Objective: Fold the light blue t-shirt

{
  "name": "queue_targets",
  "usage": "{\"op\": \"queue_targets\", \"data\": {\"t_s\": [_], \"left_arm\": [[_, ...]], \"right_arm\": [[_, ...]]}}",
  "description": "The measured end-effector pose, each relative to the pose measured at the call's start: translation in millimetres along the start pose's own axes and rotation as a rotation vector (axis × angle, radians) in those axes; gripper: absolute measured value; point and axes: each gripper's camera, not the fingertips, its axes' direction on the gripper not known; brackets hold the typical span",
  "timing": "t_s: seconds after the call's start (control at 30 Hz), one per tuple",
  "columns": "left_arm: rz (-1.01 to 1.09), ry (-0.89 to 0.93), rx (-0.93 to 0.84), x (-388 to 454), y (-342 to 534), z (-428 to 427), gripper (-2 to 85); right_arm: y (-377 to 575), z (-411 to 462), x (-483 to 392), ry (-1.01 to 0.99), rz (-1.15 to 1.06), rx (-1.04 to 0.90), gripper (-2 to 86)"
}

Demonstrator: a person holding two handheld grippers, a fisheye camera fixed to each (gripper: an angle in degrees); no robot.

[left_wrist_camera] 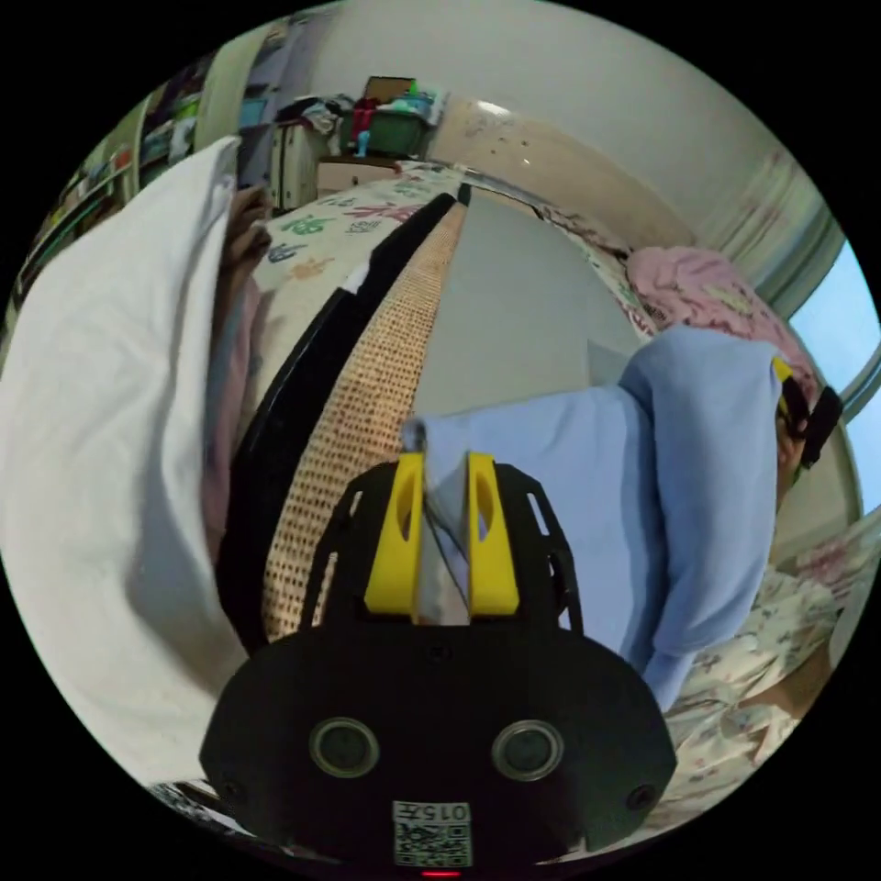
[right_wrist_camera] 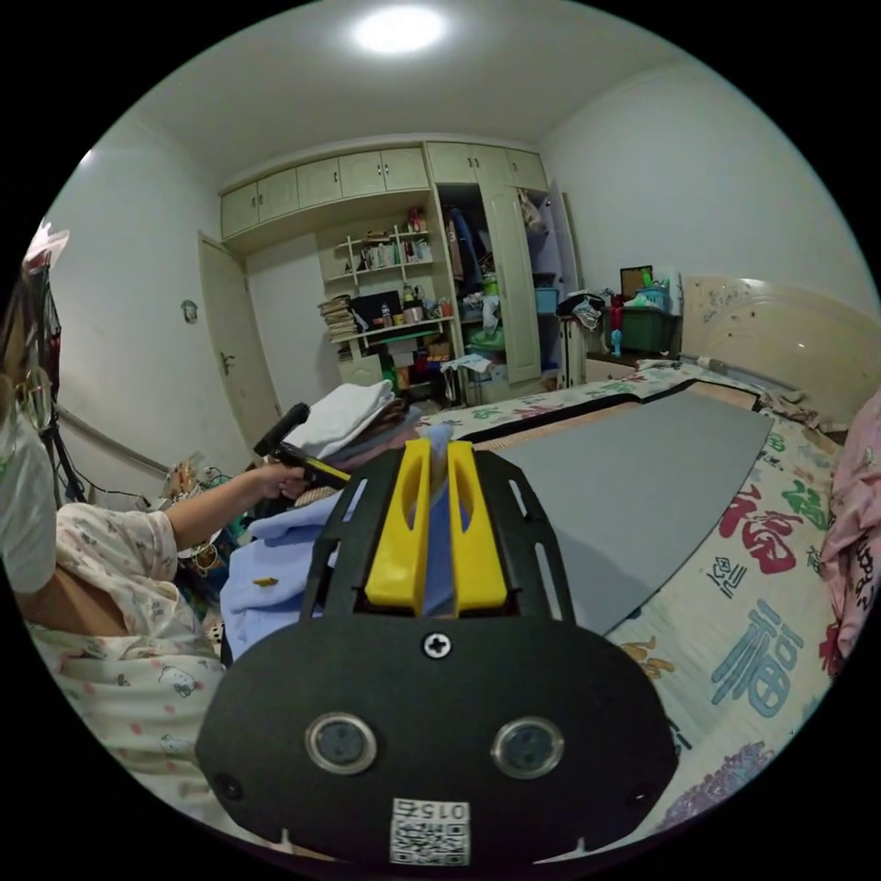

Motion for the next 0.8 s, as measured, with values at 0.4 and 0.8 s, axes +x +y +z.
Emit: {"op": "queue_targets", "data": {"t_s": [0.4, 0.8], "left_arm": [[0.318, -0.586, 0.199, 119.7, -97.8, -27.4, 4.7], [0.159, -0.364, 0.3, 99.5, -20.2, 28.5, 7.3]], "right_arm": [[38.7, 4.3, 115.3, 0.502, 0.195, -0.218, 3.4], [77.2, 54.4, 140.2, 0.412, 0.081, -0.21, 6.4]]}}
